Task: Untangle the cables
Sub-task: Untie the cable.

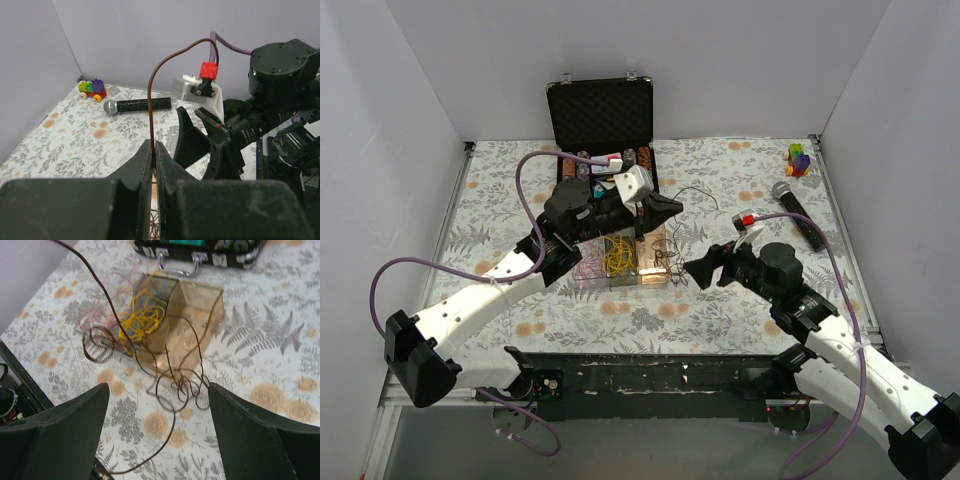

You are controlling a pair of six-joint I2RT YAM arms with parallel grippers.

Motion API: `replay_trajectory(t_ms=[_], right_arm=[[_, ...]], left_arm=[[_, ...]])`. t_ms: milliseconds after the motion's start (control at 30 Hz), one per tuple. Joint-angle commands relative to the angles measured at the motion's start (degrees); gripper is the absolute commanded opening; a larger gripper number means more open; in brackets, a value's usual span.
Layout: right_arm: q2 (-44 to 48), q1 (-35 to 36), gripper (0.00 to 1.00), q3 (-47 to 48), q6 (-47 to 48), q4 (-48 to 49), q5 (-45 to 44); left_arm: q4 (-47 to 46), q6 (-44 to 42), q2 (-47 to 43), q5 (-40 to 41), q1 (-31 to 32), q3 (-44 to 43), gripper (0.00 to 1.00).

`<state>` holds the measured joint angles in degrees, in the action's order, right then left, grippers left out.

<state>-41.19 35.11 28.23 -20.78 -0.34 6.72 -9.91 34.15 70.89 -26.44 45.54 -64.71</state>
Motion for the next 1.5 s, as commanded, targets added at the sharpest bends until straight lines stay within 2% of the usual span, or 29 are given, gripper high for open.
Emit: replay_trajectory(t_ms=[0, 233, 300, 367, 500, 533, 867, 1267, 1467], right_arm=[[-1.1, 2.6, 0.88, 3.5, 2.4, 14.2, -3.8], [-11.3, 9.7, 0.89, 5.4, 4.7, 19.7, -6.5], [-12.9, 11.2, 0.87, 4.5, 4.5, 21.1, -9.9], [-13.8, 11.6, 0.80, 3.0, 3.6, 22.1, -11.1], [-14.6, 11.6, 0.59, 0.5, 1.2, 20.4, -14.2], [-14.4, 11.6, 0.57, -0.6, 0.7, 20.6, -14.8], [-15.5, 11.6, 0.54, -7.9, -2.5, 18.1, -18.8], [-20.2, 11.6, 0.39, -11.5, -7.3, 16.0, -22.0], [-17.4, 11.6, 0.33, -12.8, -10.1, 11.1, -26.7]], left_arm=[[2.4, 2.1, -0.8, -3.1, -0.2, -2.6, 0.00], [2.4, 3.9, 1.3, -4.4, -0.2, -8.4, 0.00], [2.6, 4.3, 1.7, -4.4, -0.2, -10.2, 0.00], [2.7, 4.6, 1.8, -4.6, -0.2, -11.5, 0.00], [2.4, 3.6, 2.0, -3.0, -0.1, -15.7, 0.00], [2.1, 3.0, 2.1, -2.2, -0.2, -17.0, 0.00], [-0.8, 0.4, 5.3, 2.4, -0.1, -33.3, 0.00], [0.7, 0.3, 10.0, 3.5, -0.1, -51.7, 0.00], [-6.3, -4.6, 13.1, 5.8, -0.2, -59.8, 0.00]])
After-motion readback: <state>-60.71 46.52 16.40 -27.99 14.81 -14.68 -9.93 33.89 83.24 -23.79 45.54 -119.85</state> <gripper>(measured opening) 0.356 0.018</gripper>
